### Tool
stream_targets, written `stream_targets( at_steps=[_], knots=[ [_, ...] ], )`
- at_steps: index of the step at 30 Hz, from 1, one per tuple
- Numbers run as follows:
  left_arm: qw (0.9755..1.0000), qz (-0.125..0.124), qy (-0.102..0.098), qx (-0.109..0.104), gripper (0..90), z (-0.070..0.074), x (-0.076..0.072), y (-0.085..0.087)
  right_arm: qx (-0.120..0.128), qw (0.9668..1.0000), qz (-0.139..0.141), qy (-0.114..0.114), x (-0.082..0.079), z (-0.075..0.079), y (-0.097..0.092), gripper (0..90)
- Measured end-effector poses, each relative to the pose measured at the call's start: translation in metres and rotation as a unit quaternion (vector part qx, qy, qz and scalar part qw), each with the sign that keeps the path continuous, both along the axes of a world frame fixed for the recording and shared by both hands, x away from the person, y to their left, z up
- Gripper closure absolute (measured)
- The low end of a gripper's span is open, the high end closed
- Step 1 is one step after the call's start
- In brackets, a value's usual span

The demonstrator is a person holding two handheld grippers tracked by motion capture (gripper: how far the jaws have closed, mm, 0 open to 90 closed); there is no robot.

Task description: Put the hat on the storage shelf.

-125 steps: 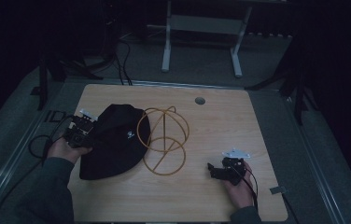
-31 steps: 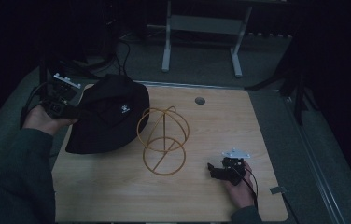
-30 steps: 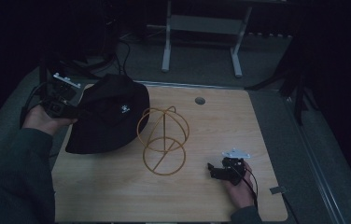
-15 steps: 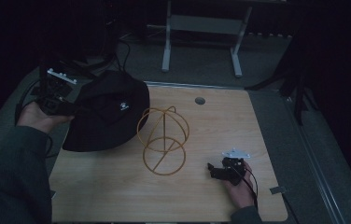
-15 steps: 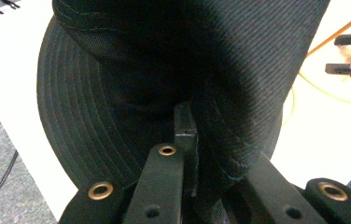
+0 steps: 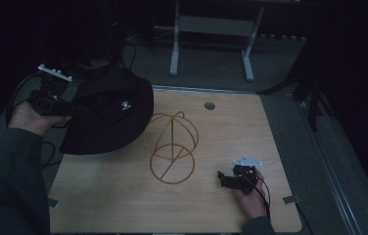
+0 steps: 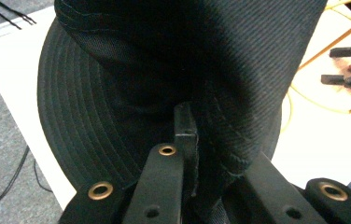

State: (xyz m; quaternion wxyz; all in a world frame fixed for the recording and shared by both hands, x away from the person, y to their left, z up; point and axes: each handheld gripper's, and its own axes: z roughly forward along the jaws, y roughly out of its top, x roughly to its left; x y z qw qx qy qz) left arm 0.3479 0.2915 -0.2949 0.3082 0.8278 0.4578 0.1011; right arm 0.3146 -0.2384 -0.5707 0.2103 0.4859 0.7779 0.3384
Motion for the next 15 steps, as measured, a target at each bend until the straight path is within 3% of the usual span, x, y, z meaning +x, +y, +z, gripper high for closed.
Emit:
stream_targets(
  at_steps=[15],
  knots=[
    [0.9998,-0.013,-0.009,-0.008,88.3,0.012,0.001,0.003,-0.001,1.0,0.001,0.0,0.0,0.0,0.0,12.6]
  ],
)
